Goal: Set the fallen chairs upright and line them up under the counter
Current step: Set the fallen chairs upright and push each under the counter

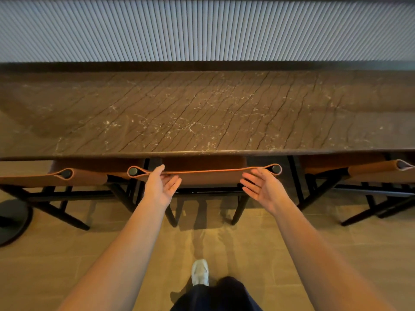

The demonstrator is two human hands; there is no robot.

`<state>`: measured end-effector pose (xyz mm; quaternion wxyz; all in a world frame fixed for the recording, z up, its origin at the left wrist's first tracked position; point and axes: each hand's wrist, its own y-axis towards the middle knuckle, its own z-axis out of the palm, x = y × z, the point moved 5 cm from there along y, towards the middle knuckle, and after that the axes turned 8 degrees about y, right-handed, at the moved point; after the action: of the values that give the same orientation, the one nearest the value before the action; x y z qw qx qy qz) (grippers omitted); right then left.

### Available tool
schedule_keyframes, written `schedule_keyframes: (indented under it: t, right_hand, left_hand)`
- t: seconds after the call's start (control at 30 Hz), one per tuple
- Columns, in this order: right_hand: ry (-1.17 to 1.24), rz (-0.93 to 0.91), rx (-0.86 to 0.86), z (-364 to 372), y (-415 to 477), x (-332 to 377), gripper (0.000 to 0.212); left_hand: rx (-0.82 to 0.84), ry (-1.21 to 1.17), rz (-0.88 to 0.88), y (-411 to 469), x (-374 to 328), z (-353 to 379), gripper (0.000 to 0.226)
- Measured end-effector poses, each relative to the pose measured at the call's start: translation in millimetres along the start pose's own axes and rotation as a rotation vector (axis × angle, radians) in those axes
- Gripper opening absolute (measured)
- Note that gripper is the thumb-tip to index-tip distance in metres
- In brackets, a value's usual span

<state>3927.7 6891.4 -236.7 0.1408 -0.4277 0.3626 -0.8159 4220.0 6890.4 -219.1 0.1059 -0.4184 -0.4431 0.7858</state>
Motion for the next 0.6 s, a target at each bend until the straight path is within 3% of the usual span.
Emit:
schedule_keyframes:
  t: [0.1,0.23,0.6]
  right_hand:
    - [0.008,-0.054,0.030,-24,-27,9,0.029]
    - [0.027,-0.102,0.041,-62,-63,23,0.030]
    - [0.113,-0.213,0.039,-242,-166,75,0.031]
  left_hand:
    - [0.062,0.085,0.071,-24,21,23,0.038]
    - [0.171,0.163,0.151,-55,52,56,0.022]
    - [0.352,0.309,0.110,-153,211,140,0.022]
